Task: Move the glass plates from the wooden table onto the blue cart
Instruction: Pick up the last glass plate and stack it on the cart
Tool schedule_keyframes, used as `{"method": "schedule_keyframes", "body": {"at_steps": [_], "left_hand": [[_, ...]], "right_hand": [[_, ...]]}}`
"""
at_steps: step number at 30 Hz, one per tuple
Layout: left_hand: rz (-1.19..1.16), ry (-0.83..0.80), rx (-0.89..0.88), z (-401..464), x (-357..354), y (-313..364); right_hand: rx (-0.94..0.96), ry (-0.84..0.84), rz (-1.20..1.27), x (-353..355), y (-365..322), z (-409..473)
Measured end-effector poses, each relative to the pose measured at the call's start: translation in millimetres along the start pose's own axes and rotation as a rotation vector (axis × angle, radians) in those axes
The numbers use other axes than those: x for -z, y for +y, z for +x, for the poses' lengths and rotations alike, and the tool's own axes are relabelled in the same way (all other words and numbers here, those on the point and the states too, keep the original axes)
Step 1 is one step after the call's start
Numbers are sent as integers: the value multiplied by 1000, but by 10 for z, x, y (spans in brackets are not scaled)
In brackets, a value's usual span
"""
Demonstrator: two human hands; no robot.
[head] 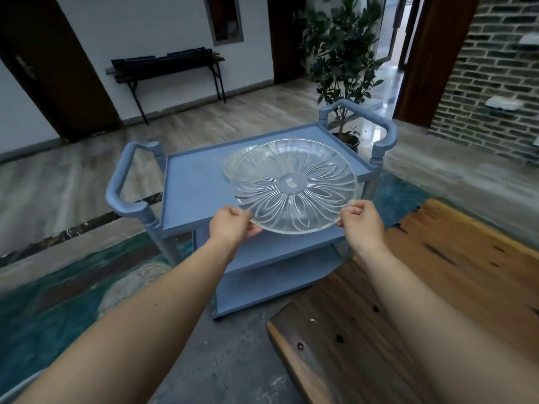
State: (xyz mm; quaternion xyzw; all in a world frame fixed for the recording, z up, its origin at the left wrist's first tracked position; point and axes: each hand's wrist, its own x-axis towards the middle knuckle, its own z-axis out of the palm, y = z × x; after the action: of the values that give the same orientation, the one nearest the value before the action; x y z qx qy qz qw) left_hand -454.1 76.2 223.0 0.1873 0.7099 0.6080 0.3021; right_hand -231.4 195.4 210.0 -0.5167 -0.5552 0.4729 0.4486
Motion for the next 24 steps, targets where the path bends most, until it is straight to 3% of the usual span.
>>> {"method": "schedule_keyframes", "body": {"at_steps": [13, 24], "left_hand": [[-7, -65, 19, 1075, -128, 208], [86, -79, 44, 2654, 289, 290]], "right_hand": [[-43, 78, -42, -670, -123, 706], [-118, 130, -72, -2081, -65, 1345]]}}
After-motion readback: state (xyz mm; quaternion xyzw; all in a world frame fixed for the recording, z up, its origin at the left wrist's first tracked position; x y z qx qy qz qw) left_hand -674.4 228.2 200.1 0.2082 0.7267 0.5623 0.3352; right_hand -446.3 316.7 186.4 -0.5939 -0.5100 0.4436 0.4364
